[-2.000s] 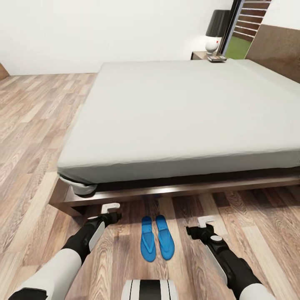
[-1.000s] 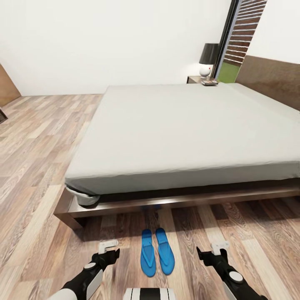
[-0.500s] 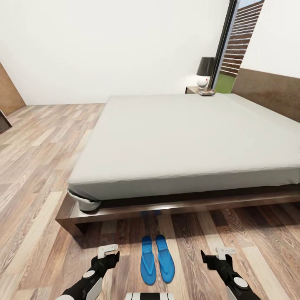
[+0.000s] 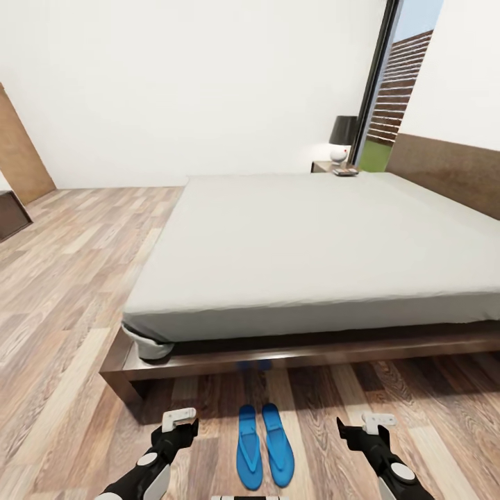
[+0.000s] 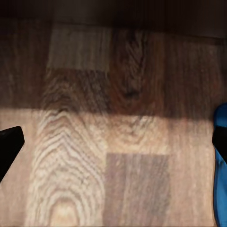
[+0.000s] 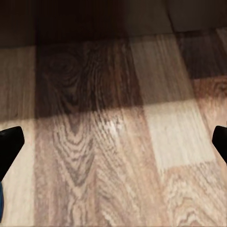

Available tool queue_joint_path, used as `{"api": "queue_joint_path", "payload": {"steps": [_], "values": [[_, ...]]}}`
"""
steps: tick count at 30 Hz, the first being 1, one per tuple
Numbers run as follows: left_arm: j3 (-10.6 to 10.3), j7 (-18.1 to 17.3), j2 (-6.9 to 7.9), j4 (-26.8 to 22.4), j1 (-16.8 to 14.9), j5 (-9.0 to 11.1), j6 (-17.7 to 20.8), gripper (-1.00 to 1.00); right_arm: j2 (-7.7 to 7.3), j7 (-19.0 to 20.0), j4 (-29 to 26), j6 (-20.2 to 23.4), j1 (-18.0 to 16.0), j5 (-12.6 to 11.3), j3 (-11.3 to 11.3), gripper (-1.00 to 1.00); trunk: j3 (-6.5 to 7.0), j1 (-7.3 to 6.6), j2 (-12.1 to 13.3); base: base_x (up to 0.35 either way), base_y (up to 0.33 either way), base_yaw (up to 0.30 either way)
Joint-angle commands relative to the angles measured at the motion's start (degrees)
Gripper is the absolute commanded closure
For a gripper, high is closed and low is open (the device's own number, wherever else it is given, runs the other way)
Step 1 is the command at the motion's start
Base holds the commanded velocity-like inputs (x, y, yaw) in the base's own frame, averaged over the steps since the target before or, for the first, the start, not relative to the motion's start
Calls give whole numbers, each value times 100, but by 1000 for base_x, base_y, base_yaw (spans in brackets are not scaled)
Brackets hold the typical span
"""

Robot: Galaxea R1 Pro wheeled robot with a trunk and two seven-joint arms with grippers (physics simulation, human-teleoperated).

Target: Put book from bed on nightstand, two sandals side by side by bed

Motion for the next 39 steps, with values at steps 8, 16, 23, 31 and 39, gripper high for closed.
{"api": "queue_joint_path", "payload": {"steps": [8, 16, 23, 31, 39], "values": [[-48, 28, -5, 6, -4, 47, -24, -100, -7, -2, 10, -27, -2, -57, 36, -100, 174, -22, 9, 0, 0, 227], [-48, 21, -8, 3, -4, 47, -24, -100, -8, -2, 10, -27, -2, -58, 36, -100, 174, -22, 9, 0, 0, 242], [-48, 20, -10, 5, -4, 47, -25, -100, -3, -2, 10, -27, -2, -64, 36, -100, 174, -22, 9, 0, 0, 243], [-48, 19, -14, 5, -4, 47, -24, -100, -6, -2, 10, -27, -2, -65, 36, -100, 174, -22, 9, 0, 0, 243], [-48, 19, -13, 8, -4, 47, -24, -100, -4, -2, 10, -27, -2, -65, 36, -100, 174, -22, 9, 0, 0, 243]]}}
